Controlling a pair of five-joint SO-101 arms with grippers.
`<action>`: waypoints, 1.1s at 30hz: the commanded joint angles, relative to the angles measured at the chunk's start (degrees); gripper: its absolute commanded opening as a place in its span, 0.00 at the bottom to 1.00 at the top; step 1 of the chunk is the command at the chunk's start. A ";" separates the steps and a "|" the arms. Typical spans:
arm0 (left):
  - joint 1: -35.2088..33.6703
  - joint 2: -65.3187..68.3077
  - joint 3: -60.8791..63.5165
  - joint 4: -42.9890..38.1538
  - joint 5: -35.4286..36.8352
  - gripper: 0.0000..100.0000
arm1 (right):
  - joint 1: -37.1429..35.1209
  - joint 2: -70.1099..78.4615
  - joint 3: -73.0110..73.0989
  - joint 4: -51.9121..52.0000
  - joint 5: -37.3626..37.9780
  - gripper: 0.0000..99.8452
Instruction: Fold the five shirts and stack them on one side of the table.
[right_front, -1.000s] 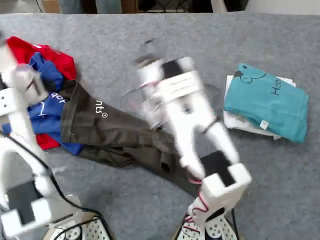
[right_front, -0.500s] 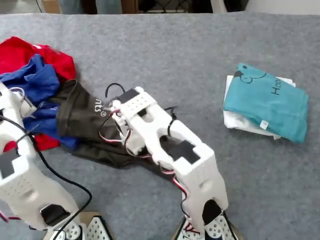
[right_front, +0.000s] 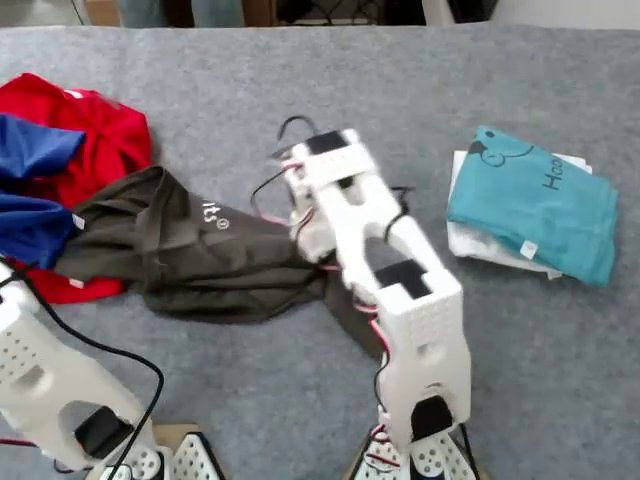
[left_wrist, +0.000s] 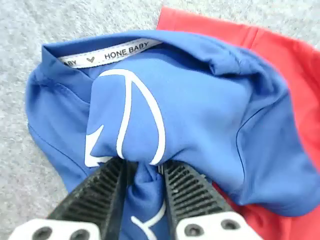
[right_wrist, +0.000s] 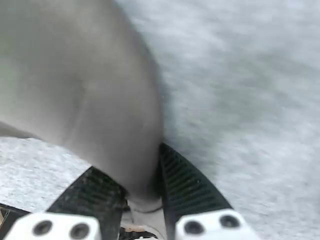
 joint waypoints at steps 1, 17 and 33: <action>0.13 1.41 -8.22 4.66 -0.70 0.03 | 6.95 -0.31 -6.81 2.37 2.73 0.02; 13.23 0.79 -38.90 44.84 -2.99 0.08 | 12.57 0.13 -16.04 0.18 11.16 0.22; 43.38 -50.64 53.32 11.96 -8.97 0.11 | 12.13 9.71 -13.41 -31.03 3.16 0.22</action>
